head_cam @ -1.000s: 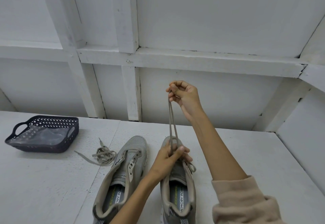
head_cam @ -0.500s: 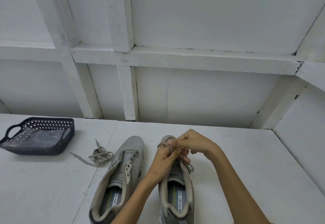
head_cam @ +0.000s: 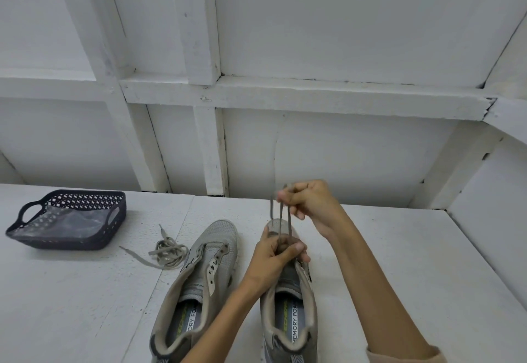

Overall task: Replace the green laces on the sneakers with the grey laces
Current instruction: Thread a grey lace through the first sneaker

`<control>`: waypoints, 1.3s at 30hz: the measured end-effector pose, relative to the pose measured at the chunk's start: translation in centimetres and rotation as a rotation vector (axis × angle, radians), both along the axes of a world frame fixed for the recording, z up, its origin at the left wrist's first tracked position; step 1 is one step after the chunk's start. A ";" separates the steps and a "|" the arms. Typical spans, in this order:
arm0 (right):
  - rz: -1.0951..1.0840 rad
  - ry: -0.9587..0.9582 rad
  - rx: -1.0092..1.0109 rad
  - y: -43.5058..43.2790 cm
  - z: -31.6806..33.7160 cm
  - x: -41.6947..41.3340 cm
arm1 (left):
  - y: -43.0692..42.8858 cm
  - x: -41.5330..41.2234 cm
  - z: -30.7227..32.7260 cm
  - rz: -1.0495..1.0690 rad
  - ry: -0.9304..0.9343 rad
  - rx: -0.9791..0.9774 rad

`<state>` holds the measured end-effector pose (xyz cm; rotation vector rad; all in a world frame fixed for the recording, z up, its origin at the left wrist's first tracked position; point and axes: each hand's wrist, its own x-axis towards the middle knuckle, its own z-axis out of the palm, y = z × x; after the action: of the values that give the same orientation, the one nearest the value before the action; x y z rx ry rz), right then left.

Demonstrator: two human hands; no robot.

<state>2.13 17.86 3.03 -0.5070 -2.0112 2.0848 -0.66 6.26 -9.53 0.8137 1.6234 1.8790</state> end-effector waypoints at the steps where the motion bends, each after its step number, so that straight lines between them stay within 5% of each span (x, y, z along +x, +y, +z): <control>1: -0.023 0.036 -0.058 0.2 0.6 -0.4 | 0.0 0.0 -0.1 0.000 0.016 -0.011; 9: -0.092 0.264 -0.476 2.2 5.0 -3.6 | -0.2 0.1 0.3 0.038 0.121 -0.057; 14: -0.043 0.275 -0.503 2.1 4.7 -4.9 | -0.5 0.1 0.4 0.033 0.051 -0.043; 18: 0.034 0.190 -0.347 2.5 3.4 -5.3 | -0.5 0.1 0.5 0.049 0.095 -0.101; 24: 0.107 -0.439 0.517 4.7 -1.2 -2.6 | -0.3 0.2 0.2 0.081 0.066 -0.096; 27: 0.333 -0.660 0.641 4.4 -2.6 0.1 | -0.3 0.2 0.3 0.083 0.071 -0.085; 39: 0.234 -0.176 0.347 0.0 -2.4 1.7 | -0.1 -0.2 -0.5 0.102 0.029 -0.109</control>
<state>3.78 17.88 0.62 -0.4195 -2.5770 1.7968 -0.87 6.15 -9.99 0.7286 1.7990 1.8359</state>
